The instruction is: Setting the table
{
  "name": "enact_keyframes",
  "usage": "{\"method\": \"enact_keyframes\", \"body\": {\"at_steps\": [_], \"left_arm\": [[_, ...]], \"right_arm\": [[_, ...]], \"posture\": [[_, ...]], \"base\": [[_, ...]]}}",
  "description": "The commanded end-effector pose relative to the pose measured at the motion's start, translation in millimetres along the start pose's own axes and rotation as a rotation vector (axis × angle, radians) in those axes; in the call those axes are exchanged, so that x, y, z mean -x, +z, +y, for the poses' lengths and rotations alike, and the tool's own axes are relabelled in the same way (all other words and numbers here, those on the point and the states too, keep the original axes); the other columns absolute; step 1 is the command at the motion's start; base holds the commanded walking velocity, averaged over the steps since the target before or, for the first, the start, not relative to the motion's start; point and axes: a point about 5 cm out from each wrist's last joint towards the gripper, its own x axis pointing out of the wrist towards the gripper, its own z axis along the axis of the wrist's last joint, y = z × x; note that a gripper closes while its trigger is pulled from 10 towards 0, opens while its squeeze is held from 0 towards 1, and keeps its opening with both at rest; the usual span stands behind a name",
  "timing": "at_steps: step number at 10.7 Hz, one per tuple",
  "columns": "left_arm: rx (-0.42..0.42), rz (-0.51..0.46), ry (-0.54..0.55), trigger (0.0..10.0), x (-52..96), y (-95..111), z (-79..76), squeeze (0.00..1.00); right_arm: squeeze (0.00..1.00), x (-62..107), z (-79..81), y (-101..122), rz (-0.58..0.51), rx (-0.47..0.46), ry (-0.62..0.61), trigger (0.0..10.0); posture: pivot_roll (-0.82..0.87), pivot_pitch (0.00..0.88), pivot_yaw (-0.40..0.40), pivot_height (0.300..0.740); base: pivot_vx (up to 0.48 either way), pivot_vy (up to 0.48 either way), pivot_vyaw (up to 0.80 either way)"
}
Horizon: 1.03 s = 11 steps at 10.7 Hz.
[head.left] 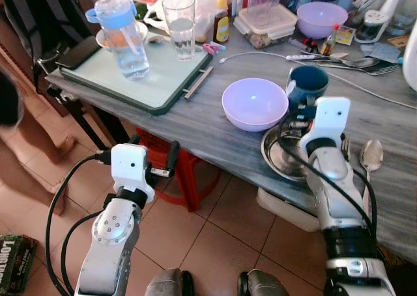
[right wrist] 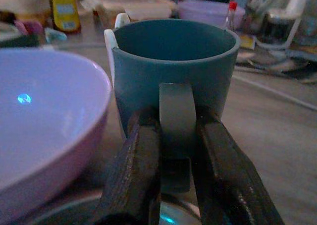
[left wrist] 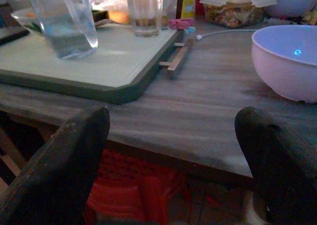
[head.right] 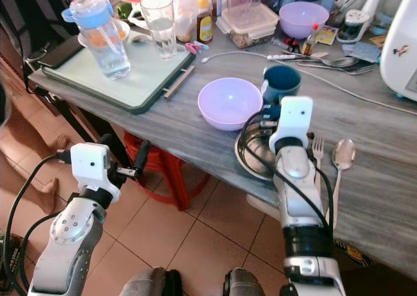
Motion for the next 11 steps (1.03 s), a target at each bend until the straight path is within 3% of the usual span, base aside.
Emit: {"method": "enact_keyframes", "body": {"at_steps": [1, 4, 8, 9, 10, 11], "left_arm": [[-0.009, -0.004, -0.004, 10.0, -0.1, 2.8, 1.1, 0.00], [-0.001, -0.003, -0.011, 10.0, -1.1, 3.3, -0.1, 0.00], [0.008, 0.013, -0.011, 10.0, 0.0, -0.8, -0.8, 0.00], [0.004, 0.020, -0.022, 10.0, 0.1, -1.3, 0.2, 0.00], [0.001, 0.020, -0.027, 10.0, -0.8, -1.1, 1.1, 0.00], [0.000, 0.020, -0.024, 10.0, -2.1, -0.5, 2.7, 0.00]], "right_arm": [[0.00, 1.7, -1.1, 1.9, -0.001, 0.014, -0.017, 10.0], [0.00, 9.2, -8.0, -2.7, 0.017, 0.025, -0.052, 10.0], [0.00, 36.4, -24.3, -15.3, 0.060, 0.067, -0.124, 10.0], [0.77, 38.7, -27.1, -13.2, 0.056, 0.078, -0.144, 10.0], [1.00, 36.5, -29.3, -10.5, 0.044, 0.074, -0.162, 10.0], [1.00, 35.1, -30.0, -8.2, 0.035, 0.066, -0.174, 10.0]], "posture": [[0.01, 0.152, 0.075, 0.740], [-0.01, 0.152, 0.082, 0.740], [-0.03, 0.156, 0.082, 0.740], [-0.03, 0.165, 0.092, 0.740], [-0.03, 0.173, 0.098, 0.740], [-0.03, 0.170, 0.106, 0.740]], "base": [[0.000, 0.000, 0.00], [0.000, 0.000, 0.00], [0.000, 0.000, 0.00], [0.000, 0.000, 0.00], [0.000, 0.000, 0.00], [0.000, 0.000, 0.00]]}}
